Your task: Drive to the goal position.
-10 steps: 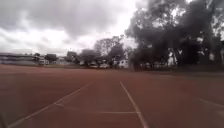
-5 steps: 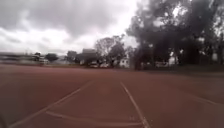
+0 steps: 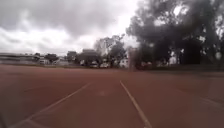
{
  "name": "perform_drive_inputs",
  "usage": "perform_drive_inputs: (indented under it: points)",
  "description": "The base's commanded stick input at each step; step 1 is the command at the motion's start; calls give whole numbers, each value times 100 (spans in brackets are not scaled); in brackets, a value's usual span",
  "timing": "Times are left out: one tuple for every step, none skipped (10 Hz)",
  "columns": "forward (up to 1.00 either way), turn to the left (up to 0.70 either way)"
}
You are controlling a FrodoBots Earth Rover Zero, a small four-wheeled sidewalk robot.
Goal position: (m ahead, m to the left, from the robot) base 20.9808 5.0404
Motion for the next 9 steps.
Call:
perform_drive_inputs:
  points:
    - [70, 0]
    - [70, 0]
    - [70, 0]
    - [70, 0]
    - [70, 0]
    - [70, 0]
    - [70, 0]
    - [70, 0]
    - [70, 0]
